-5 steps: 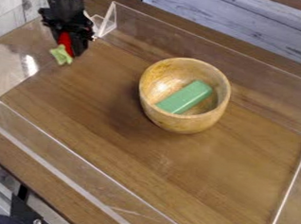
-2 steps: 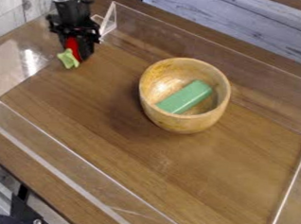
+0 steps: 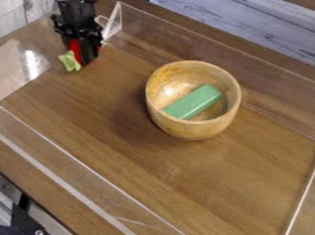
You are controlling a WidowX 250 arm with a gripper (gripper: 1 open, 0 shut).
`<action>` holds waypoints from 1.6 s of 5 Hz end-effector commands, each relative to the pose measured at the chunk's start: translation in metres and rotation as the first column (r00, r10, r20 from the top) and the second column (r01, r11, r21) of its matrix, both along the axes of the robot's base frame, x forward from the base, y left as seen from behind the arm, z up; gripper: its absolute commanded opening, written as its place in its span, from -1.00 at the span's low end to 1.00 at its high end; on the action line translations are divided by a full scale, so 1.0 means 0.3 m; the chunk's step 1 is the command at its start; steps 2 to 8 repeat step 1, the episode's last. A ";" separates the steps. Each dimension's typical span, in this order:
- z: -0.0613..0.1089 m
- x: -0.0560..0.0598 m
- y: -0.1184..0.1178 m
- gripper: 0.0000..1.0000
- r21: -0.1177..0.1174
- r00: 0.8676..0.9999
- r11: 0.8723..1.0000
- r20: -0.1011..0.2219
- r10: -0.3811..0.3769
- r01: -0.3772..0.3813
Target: Move the red object to the left side of the table
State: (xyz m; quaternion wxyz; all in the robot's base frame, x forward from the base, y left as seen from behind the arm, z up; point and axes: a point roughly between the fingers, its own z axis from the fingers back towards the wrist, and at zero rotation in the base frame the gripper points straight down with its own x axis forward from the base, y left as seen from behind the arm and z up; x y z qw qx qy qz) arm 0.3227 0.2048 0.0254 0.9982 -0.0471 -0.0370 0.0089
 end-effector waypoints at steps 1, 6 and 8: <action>0.046 0.029 0.002 -1.00 0.019 0.998 0.998 0.037 -0.056 0.056; 0.046 0.029 0.002 -1.00 0.019 0.998 0.998 0.037 -0.056 0.056; 0.046 0.029 0.002 -1.00 0.019 0.998 0.998 0.037 -0.056 0.056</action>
